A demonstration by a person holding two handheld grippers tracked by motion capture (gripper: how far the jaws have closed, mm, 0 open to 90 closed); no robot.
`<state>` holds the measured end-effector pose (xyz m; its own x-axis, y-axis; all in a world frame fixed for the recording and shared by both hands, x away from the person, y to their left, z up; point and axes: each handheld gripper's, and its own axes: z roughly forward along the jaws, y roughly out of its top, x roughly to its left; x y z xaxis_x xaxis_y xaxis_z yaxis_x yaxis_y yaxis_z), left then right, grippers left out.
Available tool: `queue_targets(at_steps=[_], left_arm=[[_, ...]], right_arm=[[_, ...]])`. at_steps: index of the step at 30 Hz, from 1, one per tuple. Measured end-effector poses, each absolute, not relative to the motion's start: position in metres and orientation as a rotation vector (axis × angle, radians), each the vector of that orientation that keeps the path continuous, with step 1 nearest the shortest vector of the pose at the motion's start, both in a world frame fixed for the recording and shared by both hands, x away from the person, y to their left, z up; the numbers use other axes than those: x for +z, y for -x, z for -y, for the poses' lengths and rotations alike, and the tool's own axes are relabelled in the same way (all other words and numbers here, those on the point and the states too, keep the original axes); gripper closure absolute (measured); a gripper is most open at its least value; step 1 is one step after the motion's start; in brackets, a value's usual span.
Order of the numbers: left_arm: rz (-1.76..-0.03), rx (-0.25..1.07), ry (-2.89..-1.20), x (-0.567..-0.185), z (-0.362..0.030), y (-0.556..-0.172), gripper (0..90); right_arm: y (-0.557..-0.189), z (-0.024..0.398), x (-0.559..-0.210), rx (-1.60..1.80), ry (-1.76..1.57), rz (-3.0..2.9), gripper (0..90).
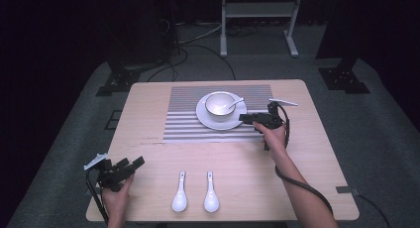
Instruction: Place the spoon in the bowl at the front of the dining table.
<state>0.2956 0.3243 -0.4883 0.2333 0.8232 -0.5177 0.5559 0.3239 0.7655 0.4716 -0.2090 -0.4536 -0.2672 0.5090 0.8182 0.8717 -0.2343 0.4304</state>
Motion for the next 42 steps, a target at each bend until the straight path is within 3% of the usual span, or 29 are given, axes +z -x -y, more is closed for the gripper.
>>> queue_targets(at_steps=[42], left_arm=[[-1.447,0.290,-1.351,-0.488,-0.324,-0.296,6.3]], right_arm=[[-0.406,0.220,-0.468,-1.464,1.516,1.759,47.1]])
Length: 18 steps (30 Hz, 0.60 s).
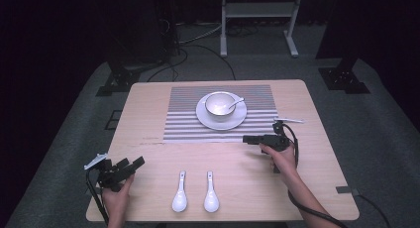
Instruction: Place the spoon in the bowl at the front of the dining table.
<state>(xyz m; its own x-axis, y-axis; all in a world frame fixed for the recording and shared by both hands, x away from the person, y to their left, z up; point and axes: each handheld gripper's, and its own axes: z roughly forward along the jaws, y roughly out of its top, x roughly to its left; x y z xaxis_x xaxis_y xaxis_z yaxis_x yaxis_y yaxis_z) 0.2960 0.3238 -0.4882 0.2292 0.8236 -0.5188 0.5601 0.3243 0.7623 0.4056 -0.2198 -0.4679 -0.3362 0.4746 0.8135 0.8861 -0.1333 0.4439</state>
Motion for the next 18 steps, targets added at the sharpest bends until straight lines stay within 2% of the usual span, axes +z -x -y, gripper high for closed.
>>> queue_targets(at_steps=[18], left_arm=[[-1.445,0.292,-1.353,-0.488,-0.324,-0.296,6.3]], right_arm=[[-0.372,0.217,-0.471,-1.467,1.447,1.803,45.0]])
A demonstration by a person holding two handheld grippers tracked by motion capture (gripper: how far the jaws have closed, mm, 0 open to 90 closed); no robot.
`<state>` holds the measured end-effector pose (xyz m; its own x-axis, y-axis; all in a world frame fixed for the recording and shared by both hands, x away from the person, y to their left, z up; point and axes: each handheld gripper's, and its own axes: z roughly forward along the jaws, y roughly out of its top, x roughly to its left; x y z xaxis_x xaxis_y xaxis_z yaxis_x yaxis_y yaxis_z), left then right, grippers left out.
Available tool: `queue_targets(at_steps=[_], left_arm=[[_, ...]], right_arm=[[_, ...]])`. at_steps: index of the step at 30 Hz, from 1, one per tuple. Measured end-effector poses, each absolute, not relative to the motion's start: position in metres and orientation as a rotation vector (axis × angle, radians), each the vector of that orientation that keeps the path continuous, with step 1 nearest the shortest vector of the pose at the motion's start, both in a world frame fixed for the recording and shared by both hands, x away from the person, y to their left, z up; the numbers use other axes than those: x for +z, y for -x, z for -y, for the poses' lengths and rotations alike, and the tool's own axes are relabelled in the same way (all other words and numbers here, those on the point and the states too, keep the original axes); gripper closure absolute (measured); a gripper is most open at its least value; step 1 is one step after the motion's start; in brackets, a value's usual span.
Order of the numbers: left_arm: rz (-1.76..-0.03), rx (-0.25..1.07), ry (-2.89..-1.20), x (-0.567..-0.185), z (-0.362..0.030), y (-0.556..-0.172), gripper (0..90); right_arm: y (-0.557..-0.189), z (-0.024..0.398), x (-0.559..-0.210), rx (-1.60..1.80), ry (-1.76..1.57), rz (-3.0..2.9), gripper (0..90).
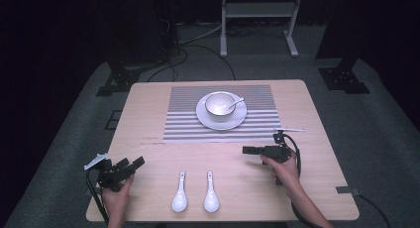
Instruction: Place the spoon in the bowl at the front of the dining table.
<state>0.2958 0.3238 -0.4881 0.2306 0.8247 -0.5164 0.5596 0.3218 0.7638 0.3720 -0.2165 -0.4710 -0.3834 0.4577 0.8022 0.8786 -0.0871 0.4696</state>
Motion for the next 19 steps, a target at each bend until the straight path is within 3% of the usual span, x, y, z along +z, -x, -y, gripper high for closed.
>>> queue_targets(at_steps=[19], left_arm=[[-1.445,0.295,-1.356,-0.488,-0.324,-0.296,6.3]], right_arm=[[-0.345,0.224,-0.479,-1.475,1.437,1.804,41.9]])
